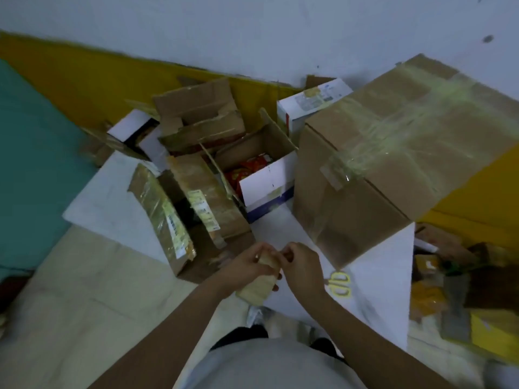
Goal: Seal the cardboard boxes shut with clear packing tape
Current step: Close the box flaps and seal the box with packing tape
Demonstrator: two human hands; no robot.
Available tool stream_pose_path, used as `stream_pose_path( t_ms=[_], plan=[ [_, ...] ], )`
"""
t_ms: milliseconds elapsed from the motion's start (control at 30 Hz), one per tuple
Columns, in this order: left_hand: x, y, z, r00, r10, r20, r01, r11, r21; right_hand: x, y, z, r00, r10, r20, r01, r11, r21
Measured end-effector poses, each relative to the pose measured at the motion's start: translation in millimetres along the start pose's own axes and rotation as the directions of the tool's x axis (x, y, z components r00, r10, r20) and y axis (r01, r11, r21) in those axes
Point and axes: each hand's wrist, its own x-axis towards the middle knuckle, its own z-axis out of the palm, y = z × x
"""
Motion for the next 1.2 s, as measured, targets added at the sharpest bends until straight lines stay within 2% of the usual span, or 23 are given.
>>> stream_pose_path(
  t_ms=[100, 200, 367, 467, 567, 667, 767, 967, 1067, 1133, 1200],
  plan=[
    [-14.4, -15.9, 3.2, 0.995, -0.036, -0.093, 0.032, 0.999, -0.037, -5.8, -4.1, 9.3, 0.994, -0.044, 0.100, 0.055, 0.993, -0.109],
    [-28.5, -34.1, 0.6, 0.981, -0.045, -0.187, 0.057, 0.997, 0.060, -13.0, -4.3, 18.5, 0.969, -0.164, 0.186, 0.200, 0.960, -0.195],
    [-39.4, -74.4, -15.6, 0.957, -0.146, -0.251, 0.192, 0.967, 0.168, -14.8, -6.1, 31.5, 0.905, -0.301, 0.302, 0.364, 0.913, -0.182],
    [-41.2, -100.2, -23.6, 0.928, -0.201, -0.314, 0.287, 0.923, 0.256, -8.9, -4.3, 50.9, 0.913, -0.224, 0.340, 0.295, 0.940, -0.174],
    [-25.5, -133.4, -32.0, 0.879, -0.249, -0.407, 0.368, 0.897, 0.247, -3.0, 10.3, 77.7, 0.921, -0.124, 0.369, 0.196, 0.967, -0.164],
    [0.7, -165.6, -42.5, 0.849, -0.251, -0.464, 0.388, 0.894, 0.226, 7.4, 25.0, 107.1, 0.918, -0.069, 0.392, 0.168, 0.959, -0.226],
    [29.0, -190.7, -58.8, 0.848, -0.264, -0.459, 0.395, 0.893, 0.215, 21.1, 33.6, 133.9, 0.921, -0.036, 0.389, 0.165, 0.939, -0.303],
    [76.8, -217.5, -78.0, 0.839, -0.280, -0.467, 0.407, 0.892, 0.196, 54.3, 57.7, 172.1, 0.927, -0.048, 0.371, 0.229, 0.856, -0.462],
    [88.1, -226.5, -80.5, 0.841, -0.313, -0.442, 0.411, 0.900, 0.146, 62.5, 64.3, 180.7, 0.896, -0.041, 0.442, 0.324, 0.741, -0.588],
    [93.8, -229.1, -83.9, 0.830, -0.326, -0.452, 0.412, 0.906, 0.103, 70.2, 62.8, 180.2, 0.899, -0.023, 0.437, 0.341, 0.660, -0.669],
    [96.6, -226.4, -86.2, 0.822, -0.333, -0.462, 0.409, 0.910, 0.070, 81.2, 58.1, 171.3, 0.919, 0.009, 0.395, 0.285, 0.677, -0.679]
  ],
)
